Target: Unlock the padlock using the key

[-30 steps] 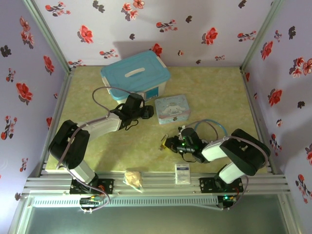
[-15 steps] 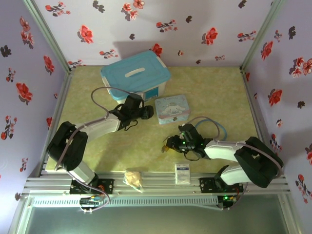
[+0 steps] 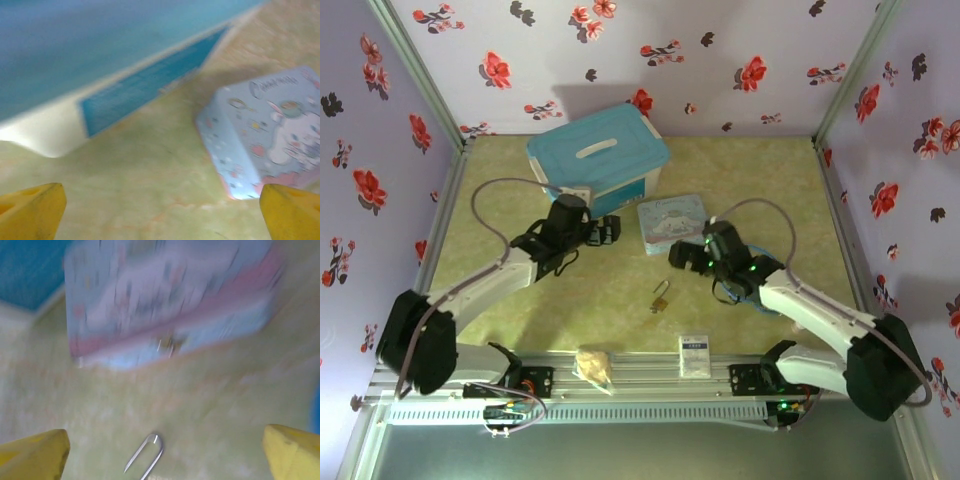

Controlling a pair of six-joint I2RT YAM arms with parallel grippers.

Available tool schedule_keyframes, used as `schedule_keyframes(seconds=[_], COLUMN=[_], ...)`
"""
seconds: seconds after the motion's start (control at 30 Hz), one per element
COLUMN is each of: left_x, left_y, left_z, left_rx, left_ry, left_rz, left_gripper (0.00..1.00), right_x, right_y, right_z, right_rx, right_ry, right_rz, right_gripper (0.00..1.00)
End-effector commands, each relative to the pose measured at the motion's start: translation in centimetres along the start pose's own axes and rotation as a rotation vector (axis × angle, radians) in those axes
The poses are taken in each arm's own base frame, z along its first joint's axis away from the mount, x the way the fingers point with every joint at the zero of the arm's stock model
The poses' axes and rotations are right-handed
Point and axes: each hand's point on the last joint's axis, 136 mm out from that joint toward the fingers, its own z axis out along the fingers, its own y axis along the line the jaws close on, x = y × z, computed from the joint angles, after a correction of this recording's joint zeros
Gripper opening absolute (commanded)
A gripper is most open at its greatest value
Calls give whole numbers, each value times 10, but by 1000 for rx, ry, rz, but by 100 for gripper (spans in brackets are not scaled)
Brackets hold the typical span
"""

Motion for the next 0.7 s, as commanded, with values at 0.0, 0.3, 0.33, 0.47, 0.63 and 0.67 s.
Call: schedule_keyframes(seconds=[0.0,0.3,0.33,0.47,0.63,0.67], left_x=[-7,-17,-16,-14,5,4], left_y=[50,149,156,166,210,216], left_z=[-15,-30,-29,-24,-4,-2], left_rx=[-188,-556,-574,-516,-508,-525], left_ry=[-62,-290,-273,-313,-298,-299], left_rz=[100,198,212,239,120,124], left_gripper=[100,100,100,100,100,100], right_x=[-34,-117,-120,-117,-118,-120], right_y=[-56,-145,-156,-188,-180,-181], right_z=[-13,-43,-45,-37,-23,-23], right_rx=[244,575,589,558,449,451], right_ry=[-66,-316,-348,-455,-619,-646], right_rz=[-61,-107,-95,-89,-178,-176], right_gripper=[99,99,99,99,99,99])
